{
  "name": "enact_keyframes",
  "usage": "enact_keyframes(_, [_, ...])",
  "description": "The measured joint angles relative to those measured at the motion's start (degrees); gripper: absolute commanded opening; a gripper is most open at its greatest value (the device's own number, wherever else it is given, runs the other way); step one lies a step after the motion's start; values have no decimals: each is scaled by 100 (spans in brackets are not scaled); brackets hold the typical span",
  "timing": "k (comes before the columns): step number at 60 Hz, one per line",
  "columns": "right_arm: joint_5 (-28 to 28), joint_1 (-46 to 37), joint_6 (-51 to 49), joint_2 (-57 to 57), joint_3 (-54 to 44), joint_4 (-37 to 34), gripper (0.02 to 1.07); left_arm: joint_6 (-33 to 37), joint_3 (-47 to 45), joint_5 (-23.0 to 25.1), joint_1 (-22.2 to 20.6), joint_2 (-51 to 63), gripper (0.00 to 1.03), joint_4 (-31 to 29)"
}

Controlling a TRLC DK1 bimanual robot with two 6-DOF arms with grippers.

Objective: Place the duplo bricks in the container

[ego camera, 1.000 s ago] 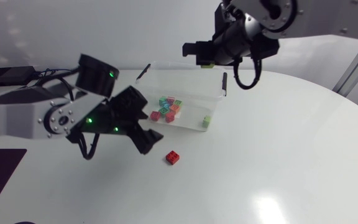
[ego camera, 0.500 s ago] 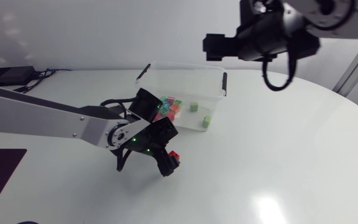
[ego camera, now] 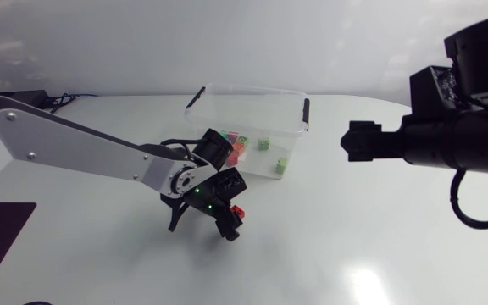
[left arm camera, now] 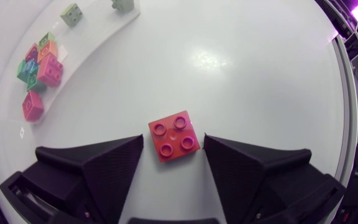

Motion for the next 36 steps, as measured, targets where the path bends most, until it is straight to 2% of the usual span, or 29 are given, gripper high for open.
enact_keyframes(13, [-2,-13,42,-535,-979,28,103,-81,42,-103,-2,17,26,-98])
enact_keyframes(20, [-243,-275,37,-761,-1316,42,103,-79,42,-105,0,-197,26,-236])
enact_keyframes(30, [-341,-466,9,-935,-1421,197,103,-81,79,-103,90,-1158,26,-667])
enact_keyframes(36, [-422,-527,-59,-962,-1508,203,103,-94,494,-76,267,-1770,26,-990])
